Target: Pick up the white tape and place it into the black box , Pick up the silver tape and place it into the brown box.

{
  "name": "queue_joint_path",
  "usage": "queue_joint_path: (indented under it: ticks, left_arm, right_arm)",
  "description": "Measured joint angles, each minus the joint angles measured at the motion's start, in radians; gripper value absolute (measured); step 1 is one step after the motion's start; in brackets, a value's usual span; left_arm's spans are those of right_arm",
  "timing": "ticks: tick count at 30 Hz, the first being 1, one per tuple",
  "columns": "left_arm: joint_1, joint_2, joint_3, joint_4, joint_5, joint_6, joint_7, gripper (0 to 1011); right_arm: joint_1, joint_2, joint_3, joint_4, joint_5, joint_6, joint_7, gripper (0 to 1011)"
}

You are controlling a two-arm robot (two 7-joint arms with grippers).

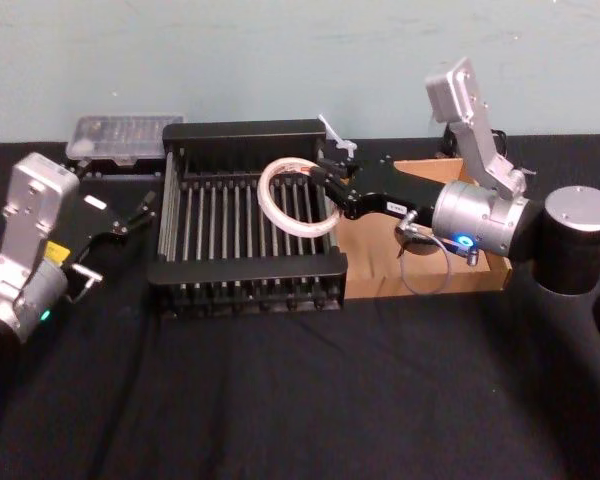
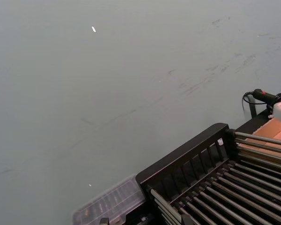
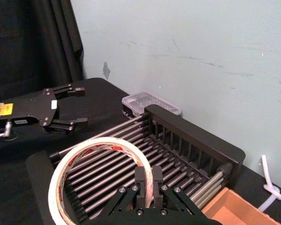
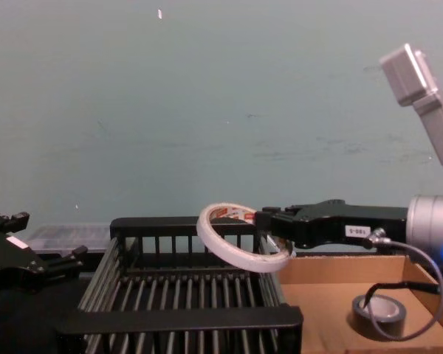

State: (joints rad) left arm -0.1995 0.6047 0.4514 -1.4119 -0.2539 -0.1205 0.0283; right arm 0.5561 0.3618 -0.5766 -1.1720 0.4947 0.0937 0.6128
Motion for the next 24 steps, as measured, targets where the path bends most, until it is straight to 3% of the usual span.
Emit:
queue_joint_path:
  ticks: [14,24]
  left_arm:
    - [0.0,0.0,0.0,0.0,0.0,0.0,0.0,1001]
    - [0.0,0.0,0.0,0.0,0.0,0.0,0.0,1001]
  right_arm:
    - [0.127,-0.108,-0.029,0.205,-0.05,-0.026,0.031,106]
    - [0.184,-0.164,-0.032,0.32,-0.082,-0.043,0.046,106]
